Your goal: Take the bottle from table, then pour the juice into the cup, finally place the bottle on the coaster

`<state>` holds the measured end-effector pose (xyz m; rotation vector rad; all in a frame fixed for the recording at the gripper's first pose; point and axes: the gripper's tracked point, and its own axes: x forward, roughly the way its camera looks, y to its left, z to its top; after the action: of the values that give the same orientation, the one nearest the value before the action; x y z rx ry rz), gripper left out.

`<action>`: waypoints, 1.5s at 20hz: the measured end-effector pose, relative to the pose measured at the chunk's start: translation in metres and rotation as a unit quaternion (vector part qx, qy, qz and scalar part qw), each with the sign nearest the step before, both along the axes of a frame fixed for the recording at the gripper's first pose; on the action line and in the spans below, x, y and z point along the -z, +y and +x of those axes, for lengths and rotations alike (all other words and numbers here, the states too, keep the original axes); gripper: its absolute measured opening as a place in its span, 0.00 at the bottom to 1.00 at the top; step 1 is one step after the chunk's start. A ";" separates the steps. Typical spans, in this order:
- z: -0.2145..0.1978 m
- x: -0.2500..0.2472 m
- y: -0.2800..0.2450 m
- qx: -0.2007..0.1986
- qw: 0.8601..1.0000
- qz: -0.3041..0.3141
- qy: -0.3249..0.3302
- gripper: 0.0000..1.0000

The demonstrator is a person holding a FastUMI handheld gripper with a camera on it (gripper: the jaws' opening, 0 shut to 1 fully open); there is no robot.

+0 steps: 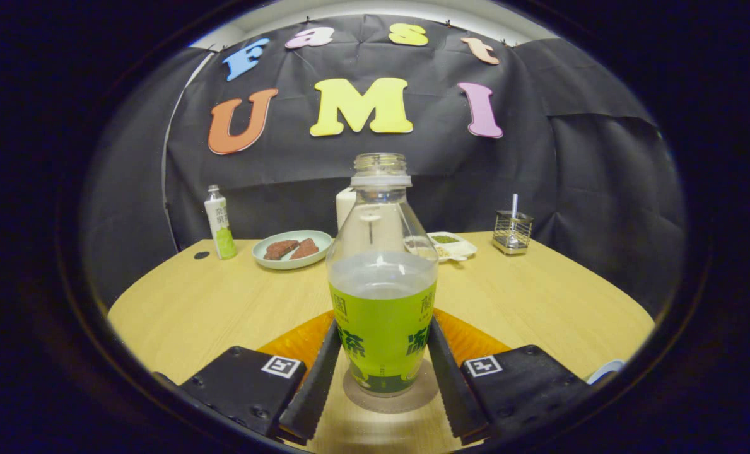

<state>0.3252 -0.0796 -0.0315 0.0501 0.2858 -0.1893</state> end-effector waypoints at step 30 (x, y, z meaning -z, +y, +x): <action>-0.252 -0.113 -0.012 0.020 0.986 -0.001 -0.164 1.00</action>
<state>0.0729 -0.0917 0.0813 0.0843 -0.0441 -0.2187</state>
